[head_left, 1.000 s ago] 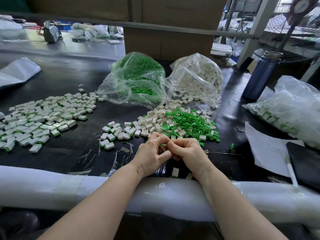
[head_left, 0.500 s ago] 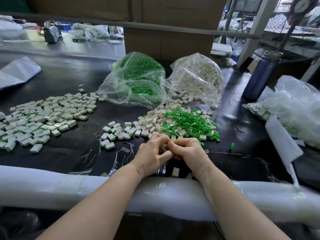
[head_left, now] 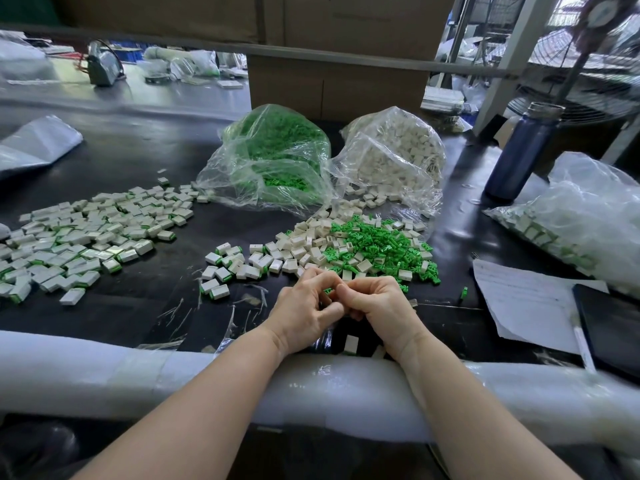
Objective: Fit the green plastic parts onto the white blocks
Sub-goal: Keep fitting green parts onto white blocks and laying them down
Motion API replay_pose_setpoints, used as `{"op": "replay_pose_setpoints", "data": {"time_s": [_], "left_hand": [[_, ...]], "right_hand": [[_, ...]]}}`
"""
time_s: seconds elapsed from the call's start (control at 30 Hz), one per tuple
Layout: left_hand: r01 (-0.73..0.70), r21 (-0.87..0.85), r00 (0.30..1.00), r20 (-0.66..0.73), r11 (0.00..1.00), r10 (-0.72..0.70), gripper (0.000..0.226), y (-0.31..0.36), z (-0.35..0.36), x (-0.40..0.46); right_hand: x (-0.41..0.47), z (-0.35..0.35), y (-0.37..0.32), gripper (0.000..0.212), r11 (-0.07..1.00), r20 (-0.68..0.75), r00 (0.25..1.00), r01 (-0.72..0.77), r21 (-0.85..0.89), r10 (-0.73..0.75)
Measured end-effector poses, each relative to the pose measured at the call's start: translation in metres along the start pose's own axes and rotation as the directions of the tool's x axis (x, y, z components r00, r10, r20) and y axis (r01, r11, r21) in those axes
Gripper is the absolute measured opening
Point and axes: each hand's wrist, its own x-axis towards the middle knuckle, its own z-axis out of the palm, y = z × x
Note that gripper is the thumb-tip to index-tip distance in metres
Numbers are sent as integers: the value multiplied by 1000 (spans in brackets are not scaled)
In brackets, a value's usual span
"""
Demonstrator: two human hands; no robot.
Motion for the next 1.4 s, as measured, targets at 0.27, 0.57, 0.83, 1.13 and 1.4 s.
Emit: {"op": "replay_pose_setpoints", "data": {"time_s": [0.27,0.57,0.83,1.13,1.4], "left_hand": [[8,-36,1000,-12,999,-8,7,-2,0,0],[12,-7,1000,-1,1000,-12,7,-1,0,0],[6,5,1000,4,1000,-6,7,-1,0,0],[9,22,1000,2,1000,-9,5,-1,0,0],[12,-6,1000,-5,1000,-12,5,0,0,1]], "right_hand": [[0,-1,2,17,1000,42,999,12,-11,-12],[0,-1,2,17,1000,20,1000,21,-8,-21],[0,-1,1,18,1000,8,1000,15,-16,-15],[0,-1,1,17,1000,11,1000,11,-7,-11],[1,0,2,18,1000,19,1000,3,6,-3]]}}
